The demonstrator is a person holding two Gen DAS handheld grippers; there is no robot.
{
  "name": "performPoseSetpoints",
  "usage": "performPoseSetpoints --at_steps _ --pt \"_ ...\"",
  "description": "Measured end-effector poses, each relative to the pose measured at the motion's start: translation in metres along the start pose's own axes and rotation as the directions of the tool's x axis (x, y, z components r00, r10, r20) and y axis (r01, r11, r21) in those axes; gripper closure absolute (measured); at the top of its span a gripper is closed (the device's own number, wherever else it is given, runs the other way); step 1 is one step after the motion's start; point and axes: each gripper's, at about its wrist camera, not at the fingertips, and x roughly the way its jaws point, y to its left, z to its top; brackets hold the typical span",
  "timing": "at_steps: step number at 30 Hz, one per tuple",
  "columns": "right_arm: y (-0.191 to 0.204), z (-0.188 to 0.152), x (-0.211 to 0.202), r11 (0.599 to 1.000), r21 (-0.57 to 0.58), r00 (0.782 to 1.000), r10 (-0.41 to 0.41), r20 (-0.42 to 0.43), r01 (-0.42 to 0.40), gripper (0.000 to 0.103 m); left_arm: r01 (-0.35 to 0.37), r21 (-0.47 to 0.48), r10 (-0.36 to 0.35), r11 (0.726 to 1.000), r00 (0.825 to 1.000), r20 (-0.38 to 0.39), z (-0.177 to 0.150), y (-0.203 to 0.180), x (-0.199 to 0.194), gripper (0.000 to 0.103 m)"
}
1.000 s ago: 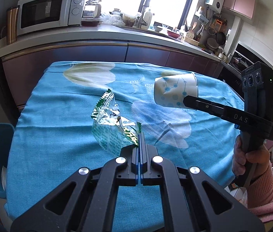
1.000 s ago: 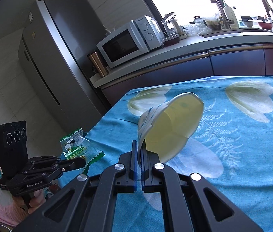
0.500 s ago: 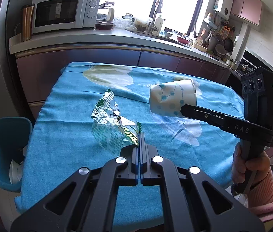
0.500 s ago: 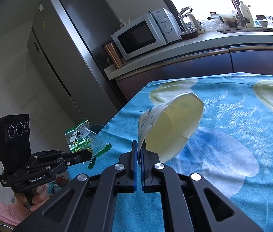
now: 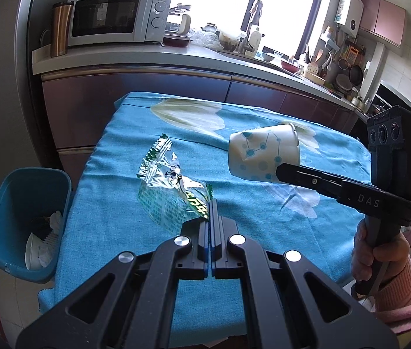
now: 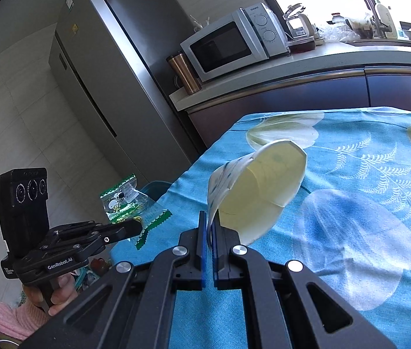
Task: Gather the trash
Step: 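Lift and carry the plastic wrapper and paper cup over the teal bin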
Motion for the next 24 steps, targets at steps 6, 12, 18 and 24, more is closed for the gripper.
performPoseSetpoints --at_steps 6,12,18,24 --pt "0.008 0.003 0.011 1.0 -0.011 1.0 0.017 -0.014 -0.017 0.101 -0.016 -0.013 0.016 1.0 1.0 0.005 -0.001 0.008 -0.005 0.102" --pt "0.015 0.003 0.019 0.999 -0.018 0.999 0.031 -0.026 -0.031 0.101 -0.03 -0.025 0.03 0.999 0.999 0.013 -0.001 0.015 -0.01 0.102" --pt "0.022 0.003 0.027 0.999 -0.025 0.999 0.039 -0.035 -0.04 0.101 -0.043 -0.035 0.044 0.998 0.999 0.019 -0.001 0.023 -0.014 0.102" --pt "0.028 0.002 0.032 0.998 -0.033 0.998 0.049 -0.045 -0.051 0.101 -0.054 -0.045 0.055 0.998 0.998 0.026 -0.001 0.029 -0.018 0.102"
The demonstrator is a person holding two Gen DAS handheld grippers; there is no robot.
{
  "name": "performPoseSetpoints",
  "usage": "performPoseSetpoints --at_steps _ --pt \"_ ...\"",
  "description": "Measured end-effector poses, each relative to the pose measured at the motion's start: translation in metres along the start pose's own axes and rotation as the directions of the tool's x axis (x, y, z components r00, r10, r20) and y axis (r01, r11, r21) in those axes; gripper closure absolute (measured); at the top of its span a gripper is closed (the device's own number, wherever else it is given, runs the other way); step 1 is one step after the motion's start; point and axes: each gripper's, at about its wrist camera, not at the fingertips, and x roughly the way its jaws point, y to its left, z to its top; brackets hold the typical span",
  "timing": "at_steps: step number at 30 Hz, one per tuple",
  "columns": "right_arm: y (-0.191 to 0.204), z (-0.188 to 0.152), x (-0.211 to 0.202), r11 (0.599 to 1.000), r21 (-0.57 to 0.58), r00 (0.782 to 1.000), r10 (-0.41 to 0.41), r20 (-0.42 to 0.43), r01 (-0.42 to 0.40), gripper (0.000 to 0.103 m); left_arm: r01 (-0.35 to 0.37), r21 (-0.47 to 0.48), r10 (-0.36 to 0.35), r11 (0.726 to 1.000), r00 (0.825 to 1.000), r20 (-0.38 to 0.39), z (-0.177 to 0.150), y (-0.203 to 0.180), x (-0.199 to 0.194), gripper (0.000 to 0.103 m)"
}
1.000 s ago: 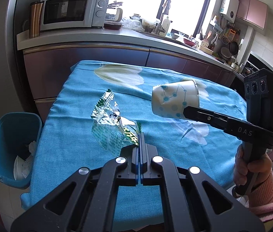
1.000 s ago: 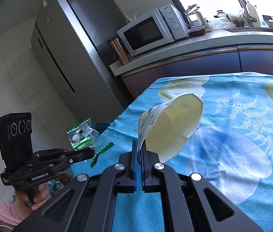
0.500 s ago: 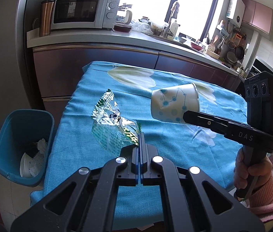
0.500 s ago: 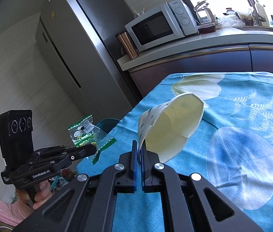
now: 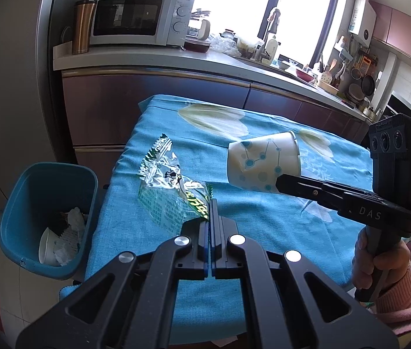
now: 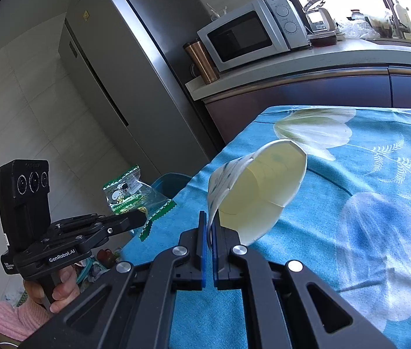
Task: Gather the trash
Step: 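Lift and carry the plastic wrapper and paper cup over the teal bin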
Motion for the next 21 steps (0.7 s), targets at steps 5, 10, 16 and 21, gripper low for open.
performPoseSetpoints --at_steps 5,10,16,21 --pt "0.005 0.002 0.005 1.0 -0.006 1.0 0.008 -0.004 -0.008 0.101 -0.009 -0.006 0.009 1.0 1.0 0.007 0.001 0.005 -0.002 0.102" --pt "0.009 0.002 0.01 1.0 -0.014 1.0 0.017 -0.012 -0.017 0.101 -0.019 -0.015 0.019 1.0 1.0 0.013 0.001 0.008 -0.006 0.102" --pt "0.016 0.004 0.017 0.999 -0.025 0.999 0.029 -0.021 -0.03 0.101 -0.033 -0.027 0.033 0.999 0.999 0.023 0.001 0.016 -0.01 0.102" --pt "0.022 0.005 0.023 0.998 -0.043 0.998 0.048 -0.031 -0.049 0.101 -0.046 -0.04 0.048 0.998 0.998 0.031 0.001 0.023 -0.015 0.102"
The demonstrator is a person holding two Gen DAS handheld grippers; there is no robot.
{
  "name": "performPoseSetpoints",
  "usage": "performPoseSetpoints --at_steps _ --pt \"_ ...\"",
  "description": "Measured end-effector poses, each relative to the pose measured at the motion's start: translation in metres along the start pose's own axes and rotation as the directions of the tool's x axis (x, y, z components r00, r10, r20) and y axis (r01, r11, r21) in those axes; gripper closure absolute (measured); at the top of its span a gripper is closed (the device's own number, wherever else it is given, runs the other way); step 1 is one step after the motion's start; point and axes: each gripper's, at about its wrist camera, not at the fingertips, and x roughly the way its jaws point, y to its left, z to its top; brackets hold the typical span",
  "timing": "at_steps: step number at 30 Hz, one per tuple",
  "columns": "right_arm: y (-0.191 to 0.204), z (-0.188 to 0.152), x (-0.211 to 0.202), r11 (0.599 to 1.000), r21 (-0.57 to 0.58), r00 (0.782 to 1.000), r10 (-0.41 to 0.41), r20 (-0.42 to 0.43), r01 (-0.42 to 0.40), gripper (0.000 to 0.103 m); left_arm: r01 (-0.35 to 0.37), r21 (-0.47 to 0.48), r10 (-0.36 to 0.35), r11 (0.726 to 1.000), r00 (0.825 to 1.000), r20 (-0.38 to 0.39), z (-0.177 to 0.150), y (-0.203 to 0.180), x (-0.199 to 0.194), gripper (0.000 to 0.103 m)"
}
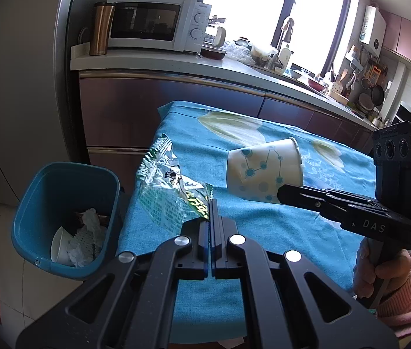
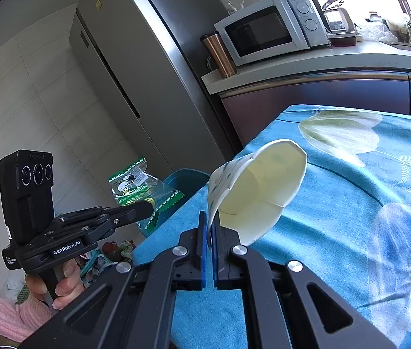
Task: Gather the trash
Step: 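Lift and carry the plastic wrapper and paper cup over the teal bin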
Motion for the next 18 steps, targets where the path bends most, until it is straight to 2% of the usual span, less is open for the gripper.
performPoseSetpoints --at_steps 18 --pt "0.026 0.01 0.027 0.996 -0.06 0.997 0.056 -0.044 -0.058 0.101 -0.065 -0.044 0.066 0.997 0.998 0.018 0.001 0.037 -0.012 0.102"
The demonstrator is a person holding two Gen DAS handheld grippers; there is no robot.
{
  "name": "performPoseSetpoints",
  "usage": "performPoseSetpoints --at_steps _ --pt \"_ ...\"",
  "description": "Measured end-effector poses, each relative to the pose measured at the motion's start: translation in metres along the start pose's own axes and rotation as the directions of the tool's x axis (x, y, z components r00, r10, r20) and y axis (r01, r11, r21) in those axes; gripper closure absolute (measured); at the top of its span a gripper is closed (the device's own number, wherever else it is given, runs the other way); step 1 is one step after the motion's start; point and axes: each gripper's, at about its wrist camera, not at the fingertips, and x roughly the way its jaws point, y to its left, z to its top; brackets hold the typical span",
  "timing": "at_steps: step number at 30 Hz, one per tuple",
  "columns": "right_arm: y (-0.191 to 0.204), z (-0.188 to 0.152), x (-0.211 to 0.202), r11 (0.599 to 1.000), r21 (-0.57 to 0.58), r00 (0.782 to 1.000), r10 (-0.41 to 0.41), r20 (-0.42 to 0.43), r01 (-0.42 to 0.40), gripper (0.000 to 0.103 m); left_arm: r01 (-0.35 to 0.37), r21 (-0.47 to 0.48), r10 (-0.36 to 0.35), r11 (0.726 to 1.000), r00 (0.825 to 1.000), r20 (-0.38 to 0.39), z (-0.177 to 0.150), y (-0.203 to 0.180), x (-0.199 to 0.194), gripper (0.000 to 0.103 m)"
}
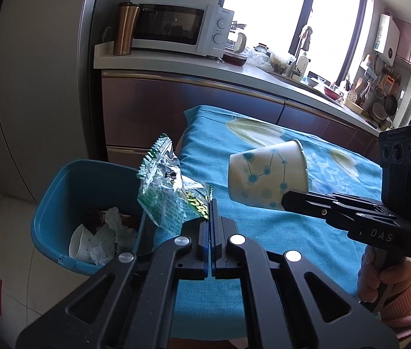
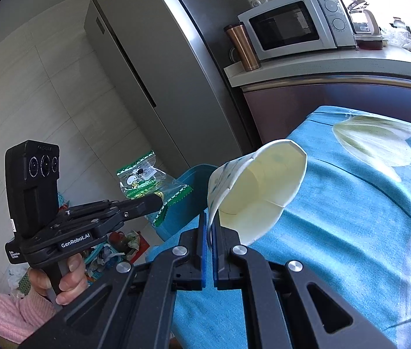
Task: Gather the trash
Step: 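Lift and carry the plastic wrapper and paper cup over the teal bin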
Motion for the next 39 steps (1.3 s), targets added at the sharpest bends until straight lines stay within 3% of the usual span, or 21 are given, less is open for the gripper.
performPoseSetpoints --at_steps 39 --pt "0.038 0.027 0.068 0.992 -0.093 0.991 0.069 -0.116 -0.08 0.101 -0.111 -0.085 0.11 0.99 0.994 -0.014 0.001 0.07 0.005 0.102"
